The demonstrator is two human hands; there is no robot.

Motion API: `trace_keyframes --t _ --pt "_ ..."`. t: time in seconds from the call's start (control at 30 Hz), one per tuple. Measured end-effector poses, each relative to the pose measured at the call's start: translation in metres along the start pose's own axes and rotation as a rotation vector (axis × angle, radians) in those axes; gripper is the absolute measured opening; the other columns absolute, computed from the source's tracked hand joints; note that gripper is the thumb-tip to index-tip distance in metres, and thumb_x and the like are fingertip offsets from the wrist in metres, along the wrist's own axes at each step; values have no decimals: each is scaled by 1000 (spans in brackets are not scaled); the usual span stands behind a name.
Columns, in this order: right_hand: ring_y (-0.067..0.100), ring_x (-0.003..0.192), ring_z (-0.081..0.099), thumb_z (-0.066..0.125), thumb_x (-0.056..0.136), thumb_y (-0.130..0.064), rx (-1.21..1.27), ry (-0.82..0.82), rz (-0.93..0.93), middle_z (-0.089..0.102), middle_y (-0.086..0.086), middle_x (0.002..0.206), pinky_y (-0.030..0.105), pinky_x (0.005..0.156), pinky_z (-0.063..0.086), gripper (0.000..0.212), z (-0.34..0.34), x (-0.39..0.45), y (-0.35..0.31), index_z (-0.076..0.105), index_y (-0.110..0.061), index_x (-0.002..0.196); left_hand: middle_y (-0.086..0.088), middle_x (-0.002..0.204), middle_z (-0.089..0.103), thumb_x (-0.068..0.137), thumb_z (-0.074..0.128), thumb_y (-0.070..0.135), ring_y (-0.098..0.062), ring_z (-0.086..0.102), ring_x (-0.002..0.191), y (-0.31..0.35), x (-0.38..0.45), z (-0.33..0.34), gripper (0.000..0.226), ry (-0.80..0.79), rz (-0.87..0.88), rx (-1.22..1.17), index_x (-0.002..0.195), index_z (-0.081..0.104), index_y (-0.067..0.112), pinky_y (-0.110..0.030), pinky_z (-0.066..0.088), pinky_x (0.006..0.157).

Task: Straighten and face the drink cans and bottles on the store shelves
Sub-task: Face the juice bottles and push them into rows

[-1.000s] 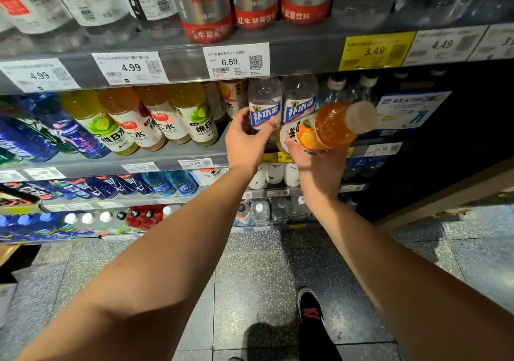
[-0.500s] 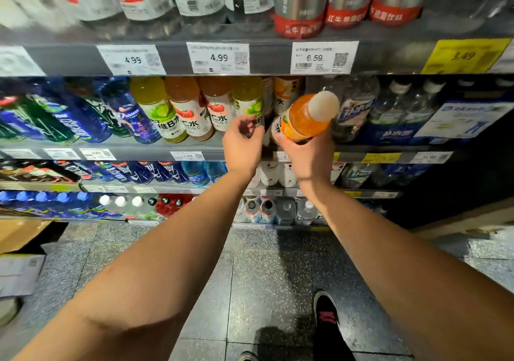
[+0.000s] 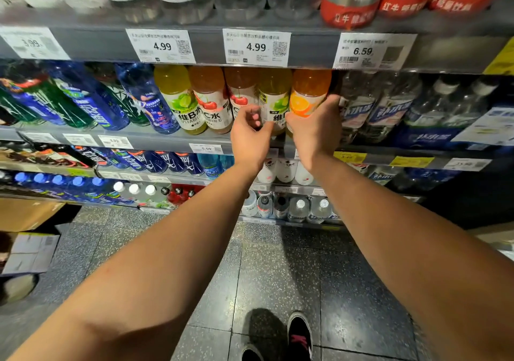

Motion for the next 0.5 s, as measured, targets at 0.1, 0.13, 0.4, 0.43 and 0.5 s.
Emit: trace_keyframes --t 0.1,0.13,0.4,0.43,0.5 --pt "30 95 67 83 66 -35 -49 -19 -1 68 8 109 36 74 53 65 4 -2 0 44 -11 112 6 86 59 81 71 5 -7 56 77 -1 1 -5 33 4 -8 -13 107 58 19 -33 55 83" --pt "31 95 68 82 67 -35 -78 -17 2 68 9 109 36 73 52 65 5 -3 0 43 -10 113 6 86 59 81 71 5 -7 56 78 -3 1 -7 33 -7 -10 -22 107 58 19 -34 55 84" --pt "37 100 64 74 70 -35 -122 51 -39 63 20 120 42 81 53 80 11 -15 -2 41 -2 135 2 89 58 81 70 4 -14 56 81 -14 8 -30 32 -100 -36 -26 105 56 20 -41 54 90" --pt "37 102 63 75 70 -34 -106 71 -33 62 20 122 41 82 53 82 12 -17 -1 41 -2 137 2 89 58 81 70 4 -14 56 80 -16 8 -33 31 -112 -23 -14 105 57 20 -41 54 89" --pt "37 110 60 79 70 -33 -84 104 -23 58 20 129 40 88 50 87 13 -19 0 37 -5 141 -1 92 61 81 70 4 -13 56 81 -19 9 -38 32 -128 -5 -8 108 58 17 -39 53 90"
Point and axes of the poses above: each hand's wrist, its own x-axis towards the middle knuckle, its own z-axis out of the palm, y = z × x, the point moved 1 cm from there along x, towards the middle knuckle
